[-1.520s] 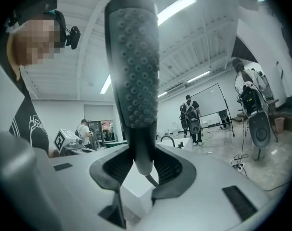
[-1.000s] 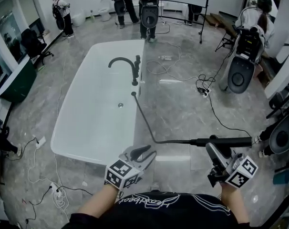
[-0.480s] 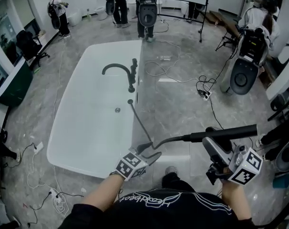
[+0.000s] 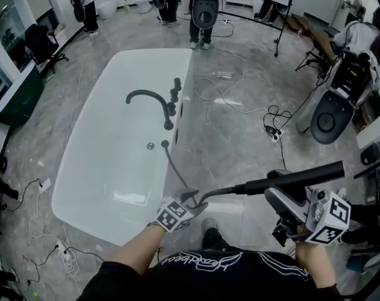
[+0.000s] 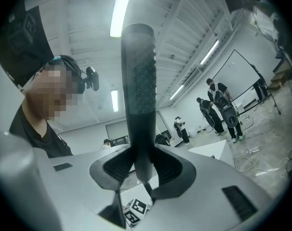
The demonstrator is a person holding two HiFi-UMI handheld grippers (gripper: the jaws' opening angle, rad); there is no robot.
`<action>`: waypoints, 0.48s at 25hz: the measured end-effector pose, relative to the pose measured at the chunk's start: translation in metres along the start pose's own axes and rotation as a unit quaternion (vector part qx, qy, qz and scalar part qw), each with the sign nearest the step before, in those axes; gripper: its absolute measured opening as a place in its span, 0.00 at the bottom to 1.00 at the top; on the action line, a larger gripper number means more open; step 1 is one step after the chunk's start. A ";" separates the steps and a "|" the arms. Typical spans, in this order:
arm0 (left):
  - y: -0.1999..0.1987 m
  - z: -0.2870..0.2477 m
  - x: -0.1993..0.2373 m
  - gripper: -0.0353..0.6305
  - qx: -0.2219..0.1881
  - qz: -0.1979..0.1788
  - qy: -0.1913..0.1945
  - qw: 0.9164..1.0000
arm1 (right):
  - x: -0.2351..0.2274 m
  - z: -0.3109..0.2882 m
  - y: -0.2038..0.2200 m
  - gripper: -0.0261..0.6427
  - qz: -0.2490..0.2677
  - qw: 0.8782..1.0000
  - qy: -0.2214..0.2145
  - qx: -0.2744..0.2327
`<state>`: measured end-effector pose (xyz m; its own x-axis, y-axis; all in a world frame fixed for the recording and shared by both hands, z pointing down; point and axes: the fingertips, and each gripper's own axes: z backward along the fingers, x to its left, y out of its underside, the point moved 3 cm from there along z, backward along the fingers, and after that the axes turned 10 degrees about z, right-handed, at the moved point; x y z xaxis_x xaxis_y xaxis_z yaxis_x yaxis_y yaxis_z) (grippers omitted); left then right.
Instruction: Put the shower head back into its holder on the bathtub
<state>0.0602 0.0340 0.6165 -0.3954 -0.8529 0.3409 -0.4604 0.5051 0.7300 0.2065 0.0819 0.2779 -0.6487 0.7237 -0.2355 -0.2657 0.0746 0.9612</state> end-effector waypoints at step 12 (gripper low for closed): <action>-0.048 -0.081 0.034 0.16 -0.032 0.041 -0.039 0.998 | -0.093 -0.014 -0.027 0.24 0.003 0.999 -0.048 0.020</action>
<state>0.1330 -0.0296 0.6409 -0.4917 -0.7947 0.3559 -0.3730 0.5615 0.7386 0.2640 0.0033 0.2713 -0.5775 0.7869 -0.2174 -0.2329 0.0965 0.9677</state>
